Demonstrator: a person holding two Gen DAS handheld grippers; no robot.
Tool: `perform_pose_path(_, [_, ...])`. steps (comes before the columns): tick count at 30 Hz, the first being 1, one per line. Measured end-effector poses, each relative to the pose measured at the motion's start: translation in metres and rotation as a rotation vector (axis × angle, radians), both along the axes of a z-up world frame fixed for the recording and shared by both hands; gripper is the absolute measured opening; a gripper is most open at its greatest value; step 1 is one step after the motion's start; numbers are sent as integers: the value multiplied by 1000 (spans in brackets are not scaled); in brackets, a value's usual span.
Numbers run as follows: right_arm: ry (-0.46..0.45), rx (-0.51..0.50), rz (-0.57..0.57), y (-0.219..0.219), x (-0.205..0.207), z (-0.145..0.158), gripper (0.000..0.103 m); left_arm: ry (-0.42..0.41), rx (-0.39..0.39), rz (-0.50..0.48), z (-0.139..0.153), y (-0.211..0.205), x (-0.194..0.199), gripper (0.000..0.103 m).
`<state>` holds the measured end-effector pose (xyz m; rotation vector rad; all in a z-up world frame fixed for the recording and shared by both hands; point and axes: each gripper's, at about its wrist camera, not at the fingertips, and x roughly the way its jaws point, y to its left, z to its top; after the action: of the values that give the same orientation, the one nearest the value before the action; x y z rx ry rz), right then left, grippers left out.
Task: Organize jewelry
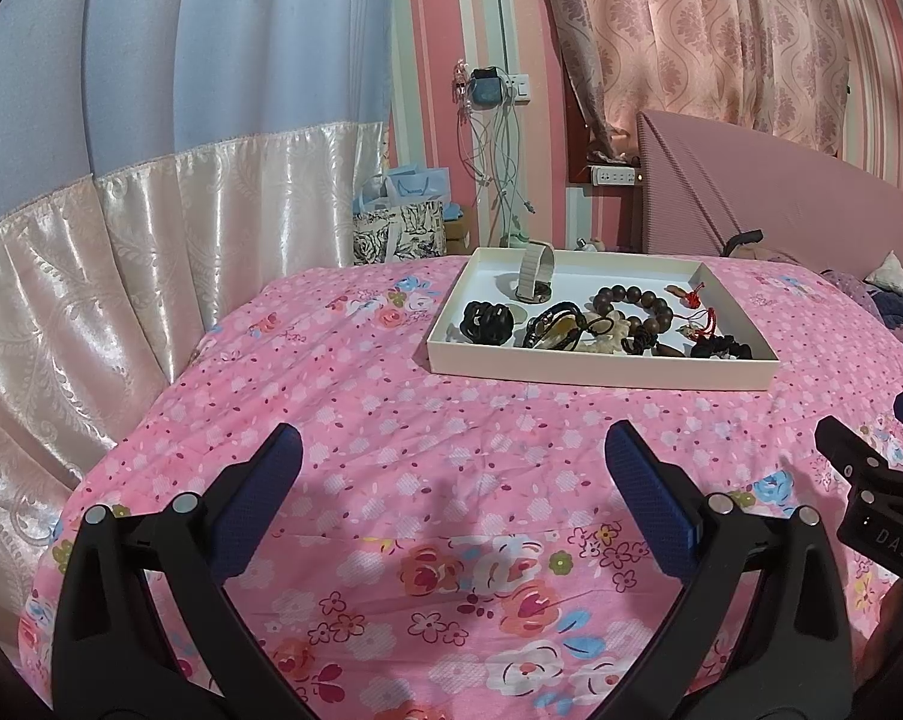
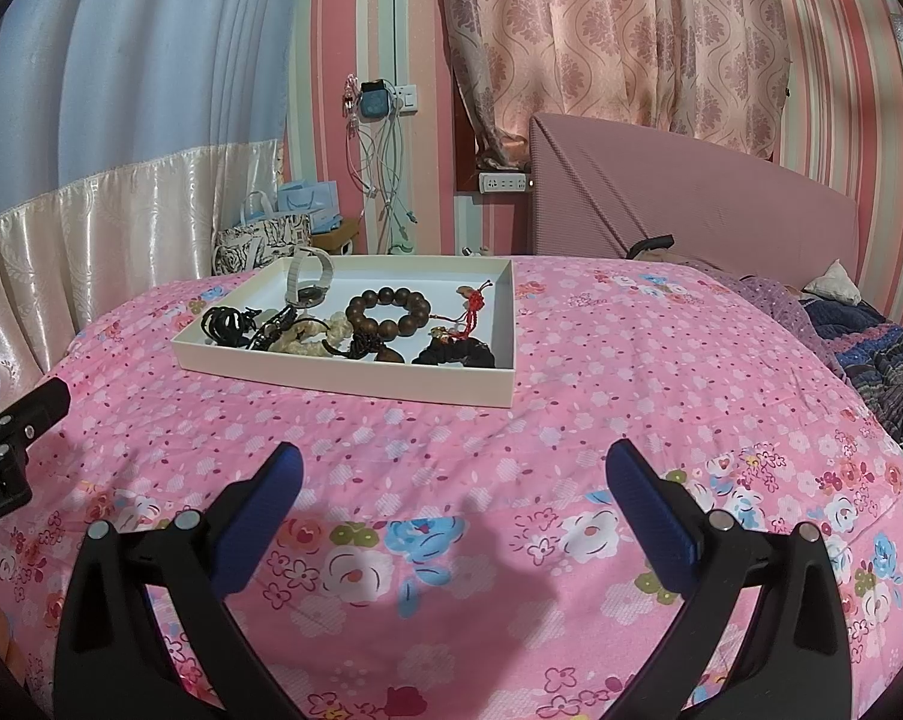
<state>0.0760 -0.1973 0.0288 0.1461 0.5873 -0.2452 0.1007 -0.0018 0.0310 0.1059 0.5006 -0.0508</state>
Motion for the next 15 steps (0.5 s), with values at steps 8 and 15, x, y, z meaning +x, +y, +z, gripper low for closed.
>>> perform_pose_path(8, [2, 0, 0, 0, 0, -1, 101, 0, 1, 0, 0, 0, 1, 100])
perform_pose_path(15, [2, 1, 1, -1, 0, 0, 101, -1, 3, 1, -1, 0, 1, 100])
